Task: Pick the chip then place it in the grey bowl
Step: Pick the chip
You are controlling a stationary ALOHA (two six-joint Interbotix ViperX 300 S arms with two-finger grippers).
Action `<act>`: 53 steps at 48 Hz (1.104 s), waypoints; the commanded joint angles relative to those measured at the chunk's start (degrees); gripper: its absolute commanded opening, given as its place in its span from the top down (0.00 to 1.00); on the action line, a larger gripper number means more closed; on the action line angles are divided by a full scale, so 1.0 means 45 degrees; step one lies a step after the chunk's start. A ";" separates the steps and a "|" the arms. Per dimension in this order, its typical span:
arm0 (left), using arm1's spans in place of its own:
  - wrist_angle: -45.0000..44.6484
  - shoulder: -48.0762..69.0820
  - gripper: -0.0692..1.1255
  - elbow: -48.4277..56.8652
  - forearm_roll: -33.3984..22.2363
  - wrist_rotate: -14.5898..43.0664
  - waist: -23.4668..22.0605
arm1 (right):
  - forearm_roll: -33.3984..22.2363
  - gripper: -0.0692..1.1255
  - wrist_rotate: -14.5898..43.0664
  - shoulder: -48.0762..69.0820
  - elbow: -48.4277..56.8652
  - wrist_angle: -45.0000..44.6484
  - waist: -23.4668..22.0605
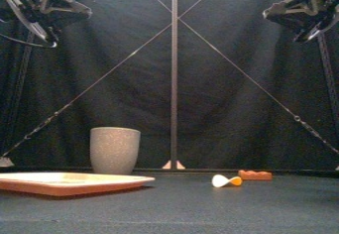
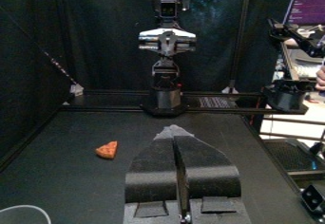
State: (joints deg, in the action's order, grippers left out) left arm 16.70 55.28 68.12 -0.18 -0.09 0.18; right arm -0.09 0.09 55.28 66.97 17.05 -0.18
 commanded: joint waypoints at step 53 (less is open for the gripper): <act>0.0059 -0.0117 0.92 0.0664 -0.0625 -0.0020 0.0957 | -0.4824 0.25 0.0020 -1.1523 -0.4961 -0.7305 0.0781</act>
State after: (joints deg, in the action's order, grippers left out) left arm 16.70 55.11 71.81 -2.81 -0.18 4.13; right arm -19.69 0.00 4.39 47.81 -11.60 2.81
